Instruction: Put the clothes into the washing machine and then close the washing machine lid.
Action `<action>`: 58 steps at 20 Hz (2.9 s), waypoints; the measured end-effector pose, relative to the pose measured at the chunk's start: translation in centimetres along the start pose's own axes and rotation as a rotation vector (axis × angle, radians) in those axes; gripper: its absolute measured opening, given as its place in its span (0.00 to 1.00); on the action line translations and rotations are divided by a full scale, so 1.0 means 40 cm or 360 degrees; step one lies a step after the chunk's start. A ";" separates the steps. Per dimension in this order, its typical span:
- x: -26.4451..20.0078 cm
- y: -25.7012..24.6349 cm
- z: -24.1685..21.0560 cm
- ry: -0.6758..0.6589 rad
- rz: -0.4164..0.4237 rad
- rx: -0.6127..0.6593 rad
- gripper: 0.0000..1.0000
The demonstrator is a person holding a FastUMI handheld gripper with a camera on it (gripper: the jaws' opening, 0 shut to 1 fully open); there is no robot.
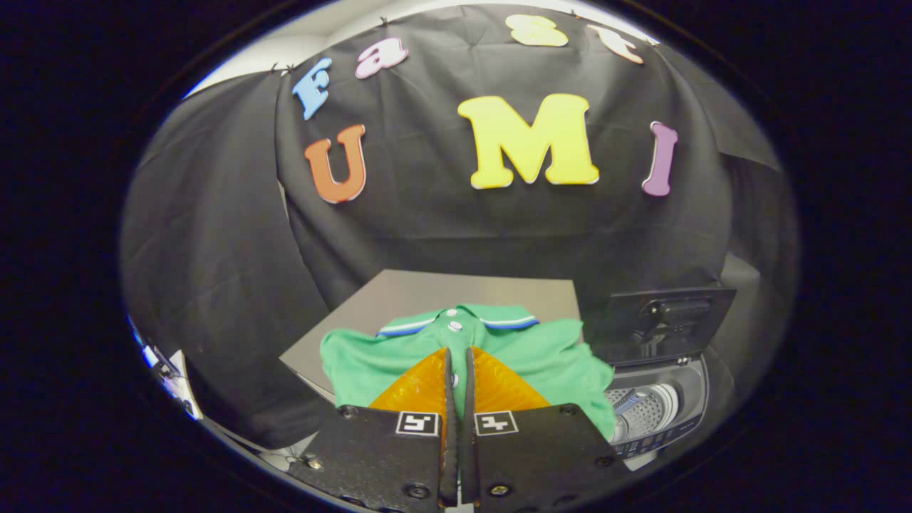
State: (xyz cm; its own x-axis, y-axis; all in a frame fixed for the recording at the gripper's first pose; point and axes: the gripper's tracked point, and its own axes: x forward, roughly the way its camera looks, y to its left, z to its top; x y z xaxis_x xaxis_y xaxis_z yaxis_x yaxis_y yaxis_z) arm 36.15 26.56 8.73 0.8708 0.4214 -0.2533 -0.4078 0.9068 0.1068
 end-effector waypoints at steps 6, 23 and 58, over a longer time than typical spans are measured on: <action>-0.205 -0.155 0.081 -0.0195 -0.0079 0.0087 0.05; -0.337 -0.783 0.118 -0.0252 -0.0323 0.0073 0.05; 0.296 -0.980 -0.588 0.1016 -0.0311 -0.0205 0.06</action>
State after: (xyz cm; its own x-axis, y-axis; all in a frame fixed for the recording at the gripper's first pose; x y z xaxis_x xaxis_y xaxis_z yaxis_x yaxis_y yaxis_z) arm 55.98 -4.23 -21.05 0.6150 0.1256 -0.7785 -0.3234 0.9406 -0.1037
